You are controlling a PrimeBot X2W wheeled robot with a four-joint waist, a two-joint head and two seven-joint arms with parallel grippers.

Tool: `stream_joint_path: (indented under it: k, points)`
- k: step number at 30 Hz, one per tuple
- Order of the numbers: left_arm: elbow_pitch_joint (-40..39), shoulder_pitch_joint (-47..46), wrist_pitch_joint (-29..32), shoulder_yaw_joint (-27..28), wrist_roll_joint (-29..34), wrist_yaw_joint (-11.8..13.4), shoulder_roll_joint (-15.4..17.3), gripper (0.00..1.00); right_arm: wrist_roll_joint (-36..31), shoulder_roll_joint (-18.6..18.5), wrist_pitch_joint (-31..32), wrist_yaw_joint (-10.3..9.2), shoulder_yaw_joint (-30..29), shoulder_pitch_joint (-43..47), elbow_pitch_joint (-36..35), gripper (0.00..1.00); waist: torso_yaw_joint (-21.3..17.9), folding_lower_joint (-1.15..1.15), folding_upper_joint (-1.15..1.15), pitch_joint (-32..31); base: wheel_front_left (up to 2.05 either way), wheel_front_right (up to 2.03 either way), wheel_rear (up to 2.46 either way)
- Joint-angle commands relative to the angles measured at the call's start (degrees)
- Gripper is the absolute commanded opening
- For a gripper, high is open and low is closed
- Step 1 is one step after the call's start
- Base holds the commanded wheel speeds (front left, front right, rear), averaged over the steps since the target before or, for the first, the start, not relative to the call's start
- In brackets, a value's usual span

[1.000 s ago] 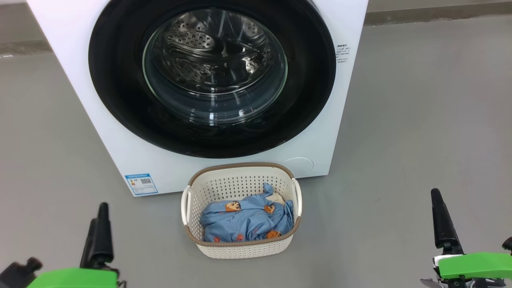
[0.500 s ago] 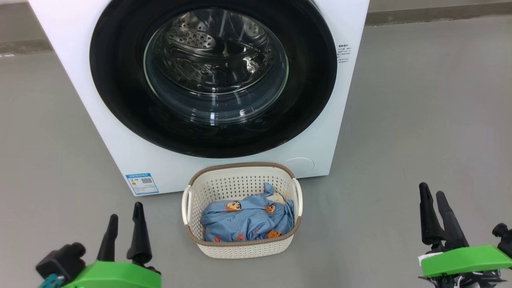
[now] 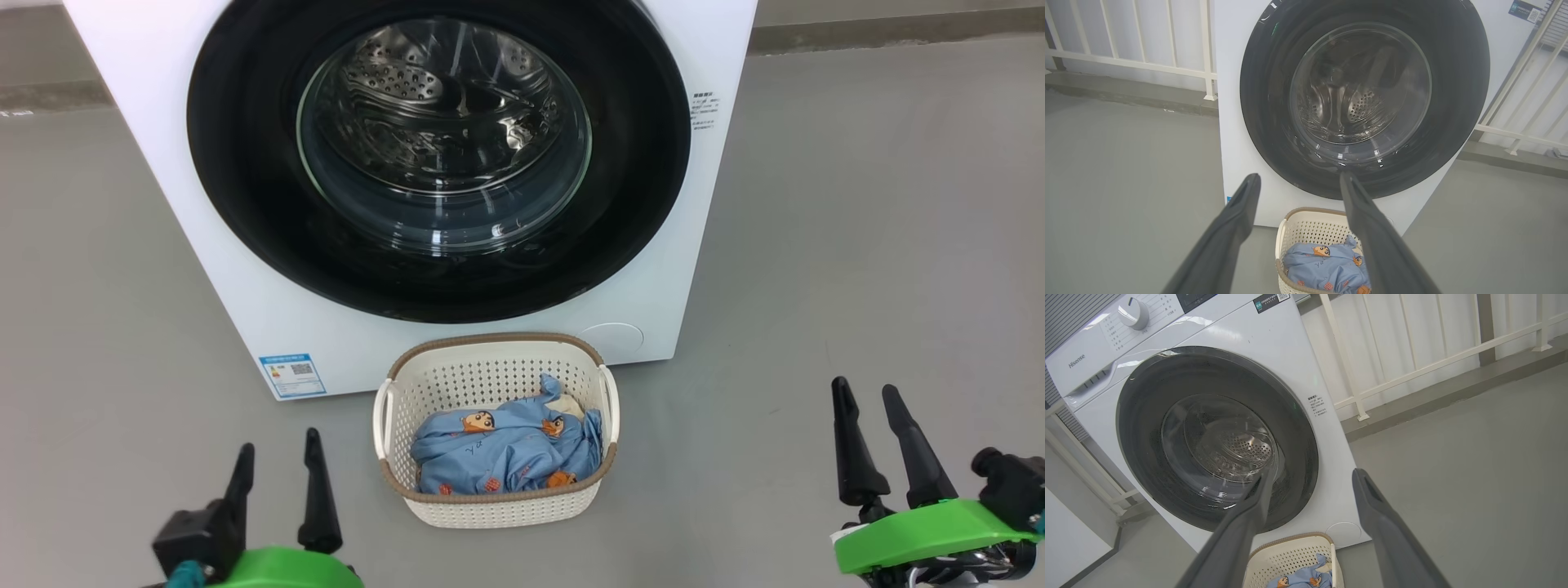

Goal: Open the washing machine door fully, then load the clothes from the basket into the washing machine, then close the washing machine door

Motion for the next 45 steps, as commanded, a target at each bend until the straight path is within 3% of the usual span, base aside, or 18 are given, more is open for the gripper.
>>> stream_joint_path:
  k: [1,6,12,29,45]
  points:
    - [-1.2,-1.7,-0.9,0.8,2.0,0.7,1.0,1.0,-1.9,-0.7,-0.8,0.08,1.3,-2.1,-1.3,1.0,0.0,0.0,0.0,0.0,0.0,0.0,0.0]
    - [-0.1,-1.9,-1.8,-1.3,5.0,2.3,1.9,1.0,-6.8,-0.7,-1.7,0.08,2.1,-2.3,-0.3,1.0,0.0,0.0,0.0,0.0,0.0,0.0,0.0]
    - [2.0,-2.0,-2.9,-3.0,8.3,2.5,2.4,1.0,-11.7,-0.8,-2.8,0.09,3.9,-2.2,3.0,1.0,-0.3,0.0,0.0,0.1,0.0,0.0,0.0]
    - [5.8,-1.7,-5.8,-3.2,18.0,0.0,1.0,1.0,-23.2,-0.9,-5.7,0.1,3.5,-3.5,5.3,1.0,-0.6,0.0,0.0,-0.3,0.0,0.0,0.0]
    - [6.9,-1.2,-5.8,-1.5,18.0,-2.0,0.1,1.0,-23.0,-0.9,-5.7,0.1,3.0,-3.5,5.4,1.0,-0.6,0.0,0.0,-0.5,0.0,0.0,0.0]
